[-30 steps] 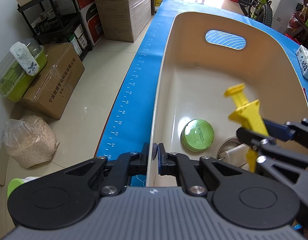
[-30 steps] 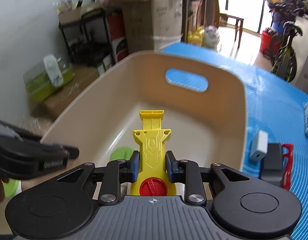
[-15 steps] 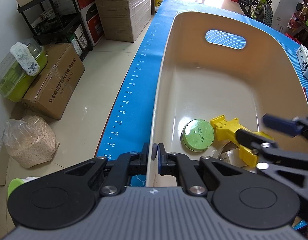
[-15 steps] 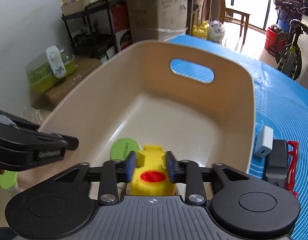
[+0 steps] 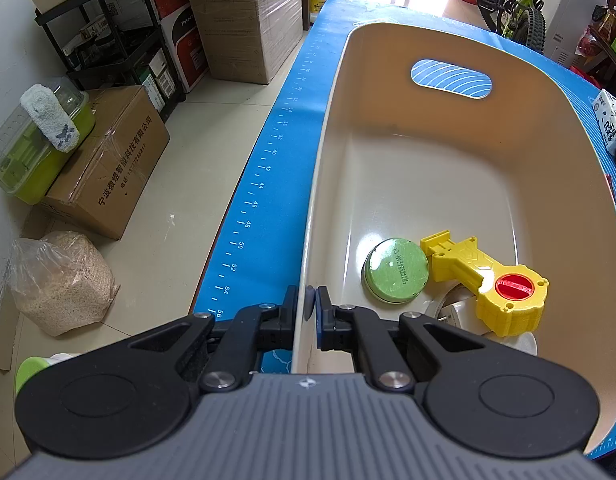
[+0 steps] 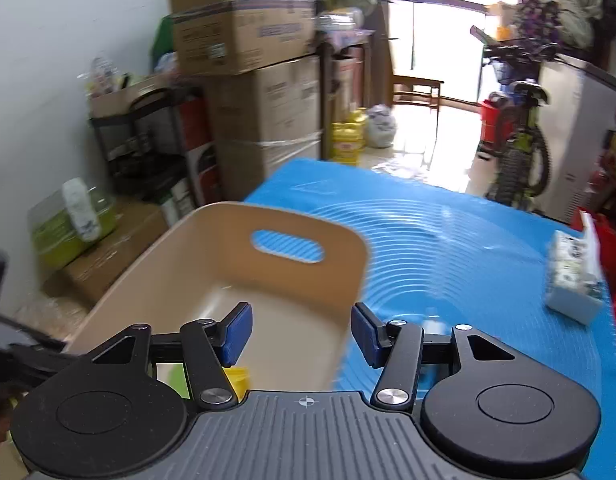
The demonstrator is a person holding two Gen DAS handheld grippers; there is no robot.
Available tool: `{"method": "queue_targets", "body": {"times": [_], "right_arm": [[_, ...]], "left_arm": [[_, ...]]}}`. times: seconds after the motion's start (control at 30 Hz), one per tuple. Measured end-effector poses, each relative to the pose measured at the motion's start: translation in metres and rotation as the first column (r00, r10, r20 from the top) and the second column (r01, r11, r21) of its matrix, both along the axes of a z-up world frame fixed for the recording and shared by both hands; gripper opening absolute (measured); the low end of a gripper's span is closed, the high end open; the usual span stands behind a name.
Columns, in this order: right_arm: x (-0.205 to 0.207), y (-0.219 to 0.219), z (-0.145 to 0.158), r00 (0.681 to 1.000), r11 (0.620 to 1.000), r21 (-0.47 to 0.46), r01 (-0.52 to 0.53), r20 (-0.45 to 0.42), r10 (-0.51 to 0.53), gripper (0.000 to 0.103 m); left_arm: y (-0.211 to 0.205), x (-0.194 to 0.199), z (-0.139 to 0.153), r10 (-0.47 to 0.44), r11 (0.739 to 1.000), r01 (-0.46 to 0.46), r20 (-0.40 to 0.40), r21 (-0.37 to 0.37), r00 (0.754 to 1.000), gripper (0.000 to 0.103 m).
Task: Organize rigid objects
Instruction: 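Move the right gripper to the small white USB charger and grasp it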
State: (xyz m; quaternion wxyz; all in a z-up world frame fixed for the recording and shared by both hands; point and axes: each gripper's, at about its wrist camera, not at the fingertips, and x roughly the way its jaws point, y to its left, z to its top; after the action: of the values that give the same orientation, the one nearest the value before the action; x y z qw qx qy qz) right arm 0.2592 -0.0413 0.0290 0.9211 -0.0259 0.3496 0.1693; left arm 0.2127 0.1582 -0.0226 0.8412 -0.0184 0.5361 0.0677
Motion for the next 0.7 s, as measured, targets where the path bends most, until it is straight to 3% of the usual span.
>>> {"method": "queue_targets", "body": {"times": [0.37,0.57,0.7], "right_arm": [[0.033,-0.065,-0.034,0.986,0.984,-0.066,0.164,-0.007,-0.164,0.066],[0.052,-0.058,-0.071,0.987,0.974,-0.16,0.162,0.008,-0.162,0.065],[0.065,-0.051,-0.091,0.985,0.971,-0.165,0.171,-0.002,-0.174,0.065]], "left_arm": [[0.001,-0.001,0.0,0.001,1.0,-0.001,-0.001,0.0,1.0,0.01],[0.002,-0.001,0.0,0.0,1.0,0.0,-0.002,0.003,1.0,0.01],[0.004,-0.002,0.0,-0.001,1.0,0.001,0.0,-0.003,1.0,0.01]]}}
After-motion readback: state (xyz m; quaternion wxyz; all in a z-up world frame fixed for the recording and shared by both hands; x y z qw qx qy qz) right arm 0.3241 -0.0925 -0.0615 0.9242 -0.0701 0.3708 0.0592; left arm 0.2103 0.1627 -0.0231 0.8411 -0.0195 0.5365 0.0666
